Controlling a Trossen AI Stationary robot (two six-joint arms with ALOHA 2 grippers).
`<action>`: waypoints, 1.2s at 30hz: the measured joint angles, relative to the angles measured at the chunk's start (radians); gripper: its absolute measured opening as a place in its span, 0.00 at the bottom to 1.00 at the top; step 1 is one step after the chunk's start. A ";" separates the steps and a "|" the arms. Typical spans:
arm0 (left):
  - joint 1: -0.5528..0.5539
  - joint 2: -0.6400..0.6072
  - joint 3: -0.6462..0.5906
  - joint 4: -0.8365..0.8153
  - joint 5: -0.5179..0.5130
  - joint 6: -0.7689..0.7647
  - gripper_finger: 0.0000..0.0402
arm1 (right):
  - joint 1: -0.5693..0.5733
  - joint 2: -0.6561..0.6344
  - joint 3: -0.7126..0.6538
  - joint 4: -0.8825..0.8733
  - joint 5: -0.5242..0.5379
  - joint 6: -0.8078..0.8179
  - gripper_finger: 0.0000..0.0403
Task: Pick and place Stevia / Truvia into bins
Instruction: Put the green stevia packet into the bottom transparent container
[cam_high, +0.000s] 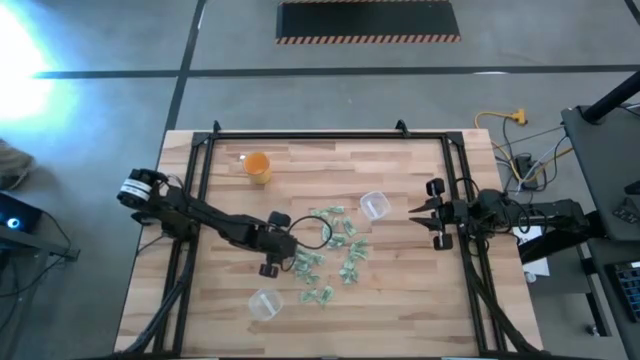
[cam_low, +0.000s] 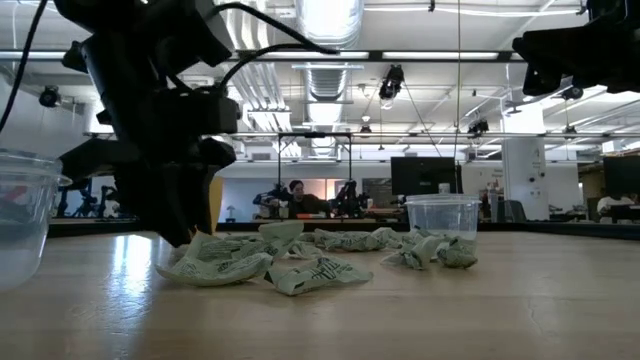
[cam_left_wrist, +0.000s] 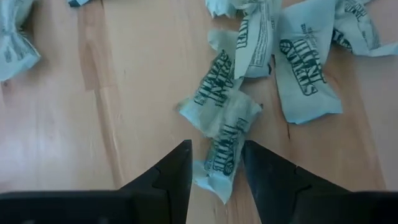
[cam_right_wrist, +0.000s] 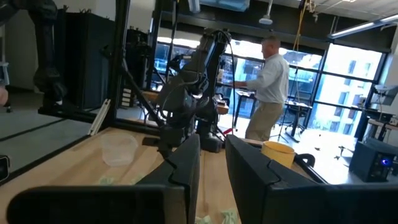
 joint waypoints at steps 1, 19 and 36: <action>0.001 0.005 0.001 -0.001 0.001 0.000 0.31 | 0.000 0.000 0.000 0.000 0.001 0.000 0.17; -0.004 -0.101 0.011 -0.073 0.019 -0.036 0.01 | 0.000 0.001 0.000 -0.002 0.003 0.000 0.17; -0.310 -0.336 0.029 -0.163 -0.098 -0.197 0.00 | 0.000 0.001 0.000 -0.006 0.003 0.000 0.17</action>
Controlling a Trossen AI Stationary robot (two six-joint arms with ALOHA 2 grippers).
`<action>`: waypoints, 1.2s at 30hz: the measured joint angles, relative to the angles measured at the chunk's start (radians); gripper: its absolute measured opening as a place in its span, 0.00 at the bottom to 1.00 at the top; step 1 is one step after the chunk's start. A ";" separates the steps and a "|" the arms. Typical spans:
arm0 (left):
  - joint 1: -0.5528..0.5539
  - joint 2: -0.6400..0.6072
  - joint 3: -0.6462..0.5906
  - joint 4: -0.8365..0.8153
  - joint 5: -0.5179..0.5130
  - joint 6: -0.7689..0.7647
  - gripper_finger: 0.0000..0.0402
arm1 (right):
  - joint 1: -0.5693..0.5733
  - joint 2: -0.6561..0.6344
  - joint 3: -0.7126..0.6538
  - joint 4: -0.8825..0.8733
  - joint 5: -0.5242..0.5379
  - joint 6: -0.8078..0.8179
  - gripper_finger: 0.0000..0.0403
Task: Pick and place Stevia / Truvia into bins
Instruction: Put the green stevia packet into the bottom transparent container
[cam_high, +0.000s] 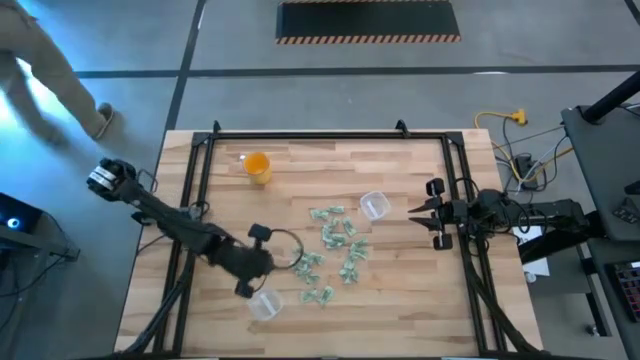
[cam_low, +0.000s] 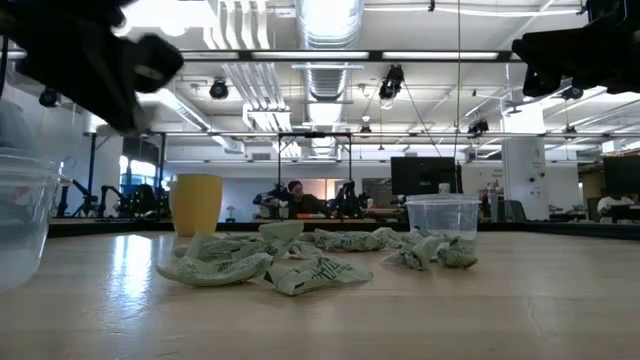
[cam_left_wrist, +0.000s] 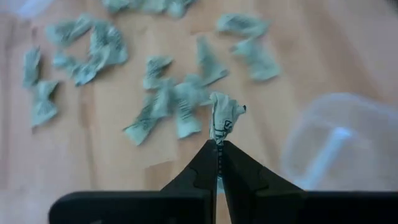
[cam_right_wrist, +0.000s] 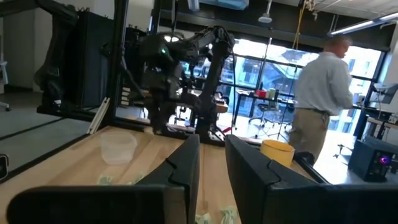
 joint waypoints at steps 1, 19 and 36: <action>-0.023 -0.005 0.001 0.004 -0.004 -0.019 0.00 | 0.000 0.000 0.000 0.000 0.000 0.000 0.17; -0.150 0.178 0.030 0.107 0.056 -0.145 0.00 | 0.000 0.006 0.000 0.000 0.000 0.054 0.17; -0.169 0.191 0.026 0.099 0.060 -0.253 0.06 | 0.000 0.070 0.000 0.001 -0.002 0.103 0.17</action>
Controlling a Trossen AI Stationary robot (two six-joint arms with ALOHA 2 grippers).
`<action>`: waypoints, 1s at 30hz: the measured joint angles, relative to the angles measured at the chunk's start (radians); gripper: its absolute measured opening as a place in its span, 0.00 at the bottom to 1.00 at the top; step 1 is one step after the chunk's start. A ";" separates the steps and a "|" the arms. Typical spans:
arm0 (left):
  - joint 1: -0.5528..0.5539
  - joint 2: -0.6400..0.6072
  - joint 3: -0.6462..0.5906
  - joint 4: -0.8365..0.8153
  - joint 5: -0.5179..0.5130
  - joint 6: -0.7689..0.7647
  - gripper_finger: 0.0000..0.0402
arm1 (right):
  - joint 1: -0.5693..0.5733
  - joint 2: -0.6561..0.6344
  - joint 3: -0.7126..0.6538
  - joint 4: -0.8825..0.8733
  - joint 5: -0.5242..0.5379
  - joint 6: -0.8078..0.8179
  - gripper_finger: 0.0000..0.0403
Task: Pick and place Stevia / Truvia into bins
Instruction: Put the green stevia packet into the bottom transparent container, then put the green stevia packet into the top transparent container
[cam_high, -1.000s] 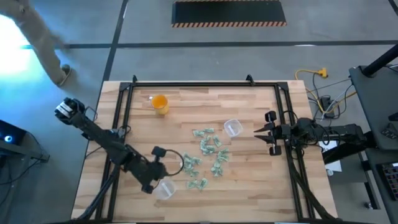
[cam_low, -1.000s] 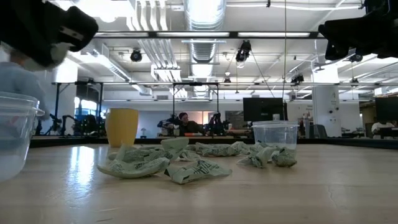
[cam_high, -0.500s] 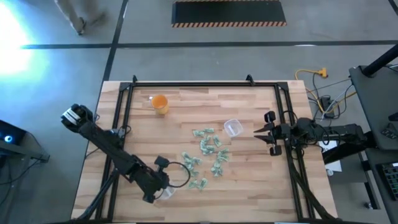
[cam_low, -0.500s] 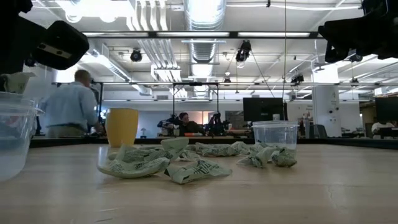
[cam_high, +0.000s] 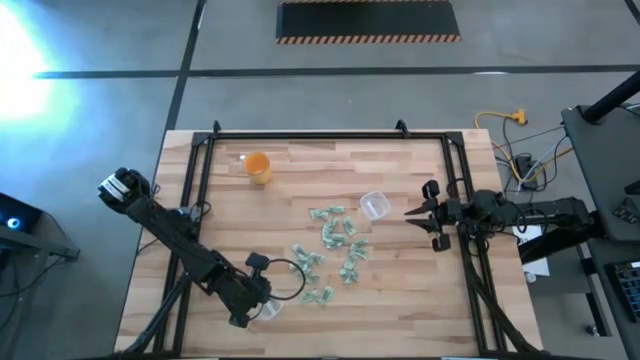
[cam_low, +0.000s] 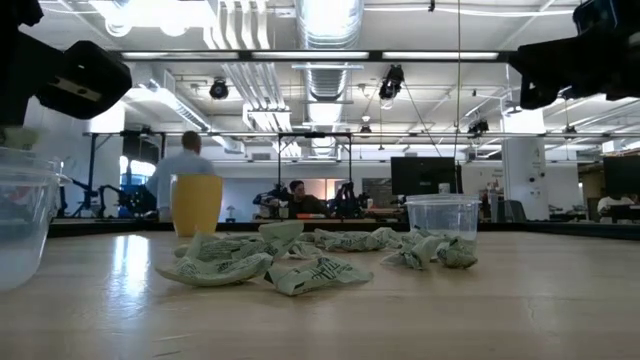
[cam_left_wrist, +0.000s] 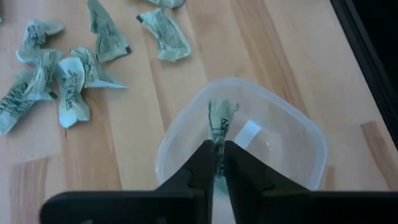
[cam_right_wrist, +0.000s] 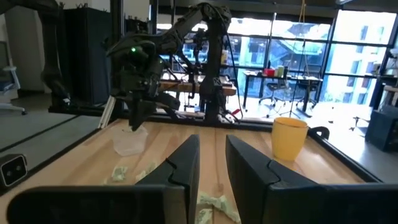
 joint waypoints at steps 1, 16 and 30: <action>0.000 0.000 -0.003 -0.001 0.000 -0.004 0.09 | 0.000 0.004 0.000 0.000 0.000 -0.002 0.17; 0.002 -0.125 0.002 -0.118 -0.075 0.033 0.30 | 0.050 0.277 0.000 0.125 -0.029 -0.062 0.17; 0.003 -0.400 -0.029 -0.125 -0.458 0.293 0.30 | 0.160 0.891 0.348 0.044 0.062 -0.085 0.17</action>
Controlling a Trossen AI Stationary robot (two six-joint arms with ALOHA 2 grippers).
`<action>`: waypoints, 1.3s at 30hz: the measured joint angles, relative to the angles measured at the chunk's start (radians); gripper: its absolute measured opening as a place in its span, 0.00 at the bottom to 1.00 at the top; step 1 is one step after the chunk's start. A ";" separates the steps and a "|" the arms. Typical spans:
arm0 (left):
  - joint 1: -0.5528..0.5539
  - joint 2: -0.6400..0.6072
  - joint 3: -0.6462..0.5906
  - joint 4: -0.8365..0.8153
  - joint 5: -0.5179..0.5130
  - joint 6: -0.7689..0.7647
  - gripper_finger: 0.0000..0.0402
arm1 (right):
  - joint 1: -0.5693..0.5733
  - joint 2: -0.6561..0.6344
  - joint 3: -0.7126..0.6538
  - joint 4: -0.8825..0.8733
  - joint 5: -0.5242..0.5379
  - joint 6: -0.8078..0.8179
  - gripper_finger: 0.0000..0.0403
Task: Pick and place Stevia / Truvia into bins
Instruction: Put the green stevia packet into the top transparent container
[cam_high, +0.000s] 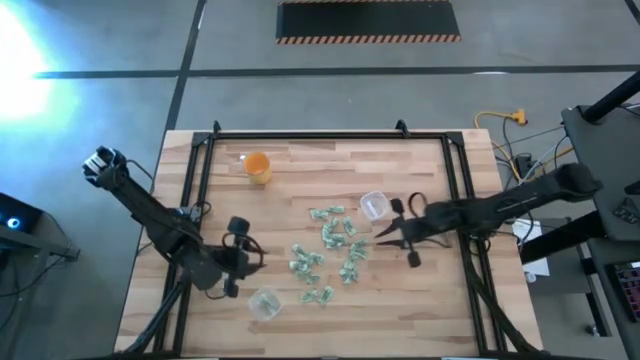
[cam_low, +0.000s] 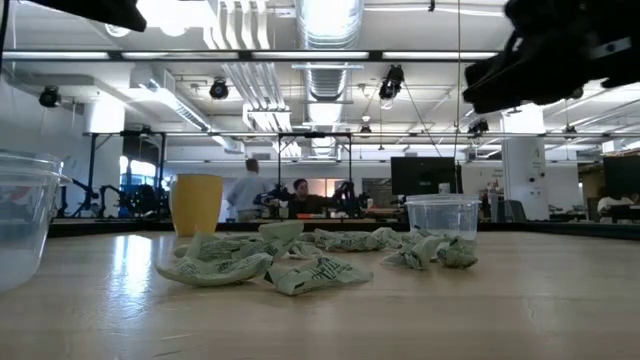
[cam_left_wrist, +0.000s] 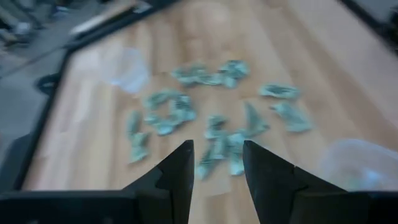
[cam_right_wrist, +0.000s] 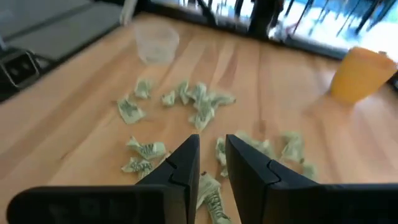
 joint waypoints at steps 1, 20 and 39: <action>0.000 -0.010 -0.010 0.000 -0.028 0.000 0.30 | 0.000 0.051 0.031 -0.017 0.001 0.004 0.17; 0.002 0.004 -0.037 -0.001 -0.095 -0.006 0.30 | -0.001 0.536 0.369 -0.353 0.106 0.117 0.17; 0.002 0.002 -0.038 0.000 -0.095 -0.006 0.30 | -0.023 0.616 0.395 -0.328 0.108 0.132 0.38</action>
